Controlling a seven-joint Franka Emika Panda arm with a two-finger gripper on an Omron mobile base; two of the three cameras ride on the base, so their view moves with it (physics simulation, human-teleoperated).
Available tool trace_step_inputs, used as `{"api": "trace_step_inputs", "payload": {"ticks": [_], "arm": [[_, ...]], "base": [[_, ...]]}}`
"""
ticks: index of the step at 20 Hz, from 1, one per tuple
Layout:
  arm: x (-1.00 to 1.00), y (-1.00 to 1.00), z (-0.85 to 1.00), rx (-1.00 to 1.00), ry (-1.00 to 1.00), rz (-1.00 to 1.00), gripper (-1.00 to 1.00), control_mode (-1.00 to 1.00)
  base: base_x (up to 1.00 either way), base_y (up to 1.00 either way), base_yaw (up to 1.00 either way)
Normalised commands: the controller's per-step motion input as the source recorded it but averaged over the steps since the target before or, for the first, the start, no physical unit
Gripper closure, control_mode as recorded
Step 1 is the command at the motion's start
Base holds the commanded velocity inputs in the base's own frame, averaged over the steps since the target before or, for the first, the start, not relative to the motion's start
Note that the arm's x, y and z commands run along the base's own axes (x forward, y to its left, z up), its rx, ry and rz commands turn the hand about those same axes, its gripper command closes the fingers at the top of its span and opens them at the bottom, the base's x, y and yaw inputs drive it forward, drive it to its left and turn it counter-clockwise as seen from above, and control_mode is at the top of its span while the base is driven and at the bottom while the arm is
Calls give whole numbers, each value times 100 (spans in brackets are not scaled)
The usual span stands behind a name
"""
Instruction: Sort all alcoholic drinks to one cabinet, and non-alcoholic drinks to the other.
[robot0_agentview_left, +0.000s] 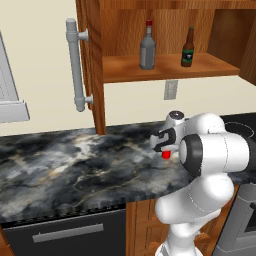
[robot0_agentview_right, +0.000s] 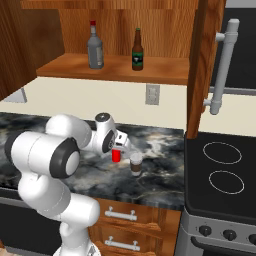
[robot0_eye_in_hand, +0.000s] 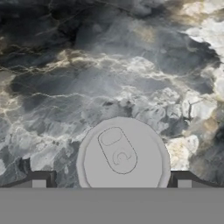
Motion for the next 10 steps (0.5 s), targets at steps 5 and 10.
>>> {"api": "trace_step_inputs", "payload": {"ticks": [5, 10], "arm": [[4, 0, -10, 0, 0, 0, -100, -100], [1, 0, -16, 0, 0, 0, -100, -100]], "base": [[0, 0, 0], [0, 0, 0]]}}
